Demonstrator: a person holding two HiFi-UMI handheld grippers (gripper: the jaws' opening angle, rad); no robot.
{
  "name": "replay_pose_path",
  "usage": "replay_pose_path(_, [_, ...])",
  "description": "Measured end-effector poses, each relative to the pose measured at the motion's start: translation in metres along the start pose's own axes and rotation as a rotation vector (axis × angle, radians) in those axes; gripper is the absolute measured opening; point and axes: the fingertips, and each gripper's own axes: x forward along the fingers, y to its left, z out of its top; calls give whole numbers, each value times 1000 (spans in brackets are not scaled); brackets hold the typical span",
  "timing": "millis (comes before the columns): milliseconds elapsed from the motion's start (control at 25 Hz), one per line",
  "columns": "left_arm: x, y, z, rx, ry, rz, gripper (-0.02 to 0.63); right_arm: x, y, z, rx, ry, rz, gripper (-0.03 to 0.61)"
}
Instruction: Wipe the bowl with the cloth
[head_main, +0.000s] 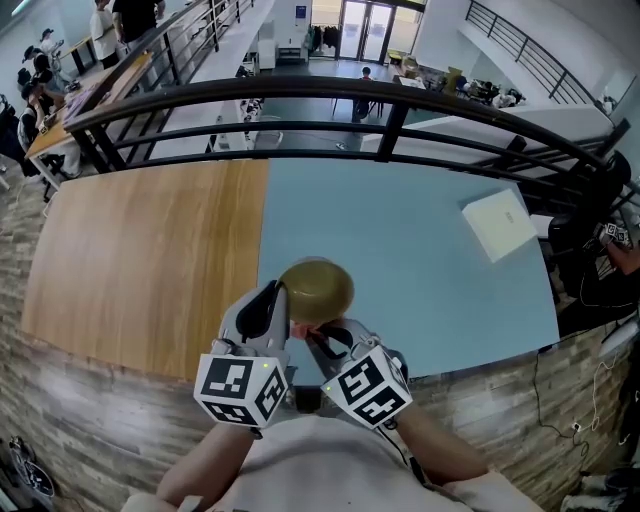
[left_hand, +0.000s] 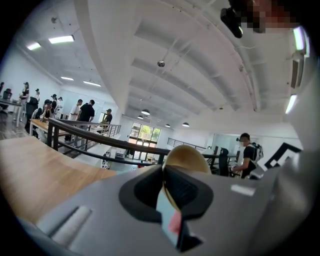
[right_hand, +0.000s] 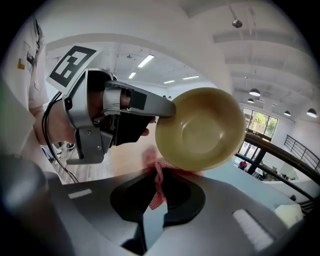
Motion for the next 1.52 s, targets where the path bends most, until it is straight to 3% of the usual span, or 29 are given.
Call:
replay_pose_path(200, [4, -12, -6, -42, 9, -30, 14, 8, 7, 6, 93, -62, 16, 26])
replay_pose_path(400, [7, -12, -8, -29, 19, -32, 14, 9, 4, 7, 174, -98, 34, 26])
replay_pose_path(1080, [15, 13, -5, 47, 38, 20, 14, -24, -65, -4, 230, -124, -156, 26])
replay_pose_path(1360, [17, 16, -14, 135, 74, 25, 14, -36, -96, 7, 238, -162, -229, 26])
replay_pose_path(1520, [14, 15, -20, 249, 95, 30, 14, -36, -102, 18, 221, -181, -247, 26])
